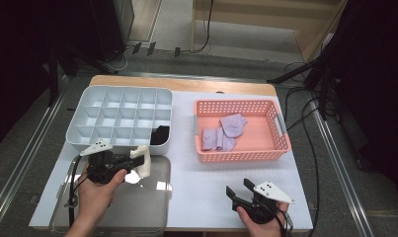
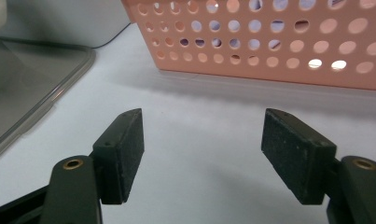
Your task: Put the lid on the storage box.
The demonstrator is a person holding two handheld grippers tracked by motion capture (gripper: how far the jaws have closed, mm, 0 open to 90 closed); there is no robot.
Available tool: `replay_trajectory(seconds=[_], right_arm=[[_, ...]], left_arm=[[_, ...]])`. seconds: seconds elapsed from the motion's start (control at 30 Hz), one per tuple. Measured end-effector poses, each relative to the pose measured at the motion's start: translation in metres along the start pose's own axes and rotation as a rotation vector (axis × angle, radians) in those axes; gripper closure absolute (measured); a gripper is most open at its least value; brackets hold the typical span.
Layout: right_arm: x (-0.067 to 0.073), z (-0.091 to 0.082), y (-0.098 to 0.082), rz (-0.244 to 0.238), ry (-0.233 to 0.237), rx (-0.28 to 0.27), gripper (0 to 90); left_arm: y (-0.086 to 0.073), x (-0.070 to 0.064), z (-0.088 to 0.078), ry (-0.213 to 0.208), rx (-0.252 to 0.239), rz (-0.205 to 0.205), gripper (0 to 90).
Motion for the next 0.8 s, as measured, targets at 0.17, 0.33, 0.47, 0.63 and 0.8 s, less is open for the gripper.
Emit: replay_trajectory(seconds=[0.17,0.33,0.47,0.63,0.8], right_arm=[[0.002,0.0,-0.002,0.0,0.003,0.007,30.5],[0.001,0.002,-0.002,-0.001,0.007,0.005,30.6],[0.001,0.002,-0.004,-0.004,0.002,0.014,31.1],[0.002,0.003,-0.004,-0.009,0.001,0.015,31.1],[0.002,0.004,-0.005,-0.014,0.0,0.02,31.2]], left_arm=[[0.011,0.007,-0.003,0.01,-0.017,-0.009,69.7],[0.024,0.011,-0.003,0.018,-0.035,-0.009,69.7],[0.036,0.017,-0.002,0.019,-0.05,-0.021,69.8],[0.046,0.021,0.004,0.032,-0.064,-0.021,69.7],[0.056,0.028,0.01,0.046,-0.086,-0.035,69.7]])
Point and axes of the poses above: each handheld gripper's, and its own axes: z roughly forward along the jaws, y roughly out of its top, x roughly to its left, the point moved 7 cm from there along z, roughly forward along the jaws, and after that the axes turned 1 degree about y, right-handed, at the moved point
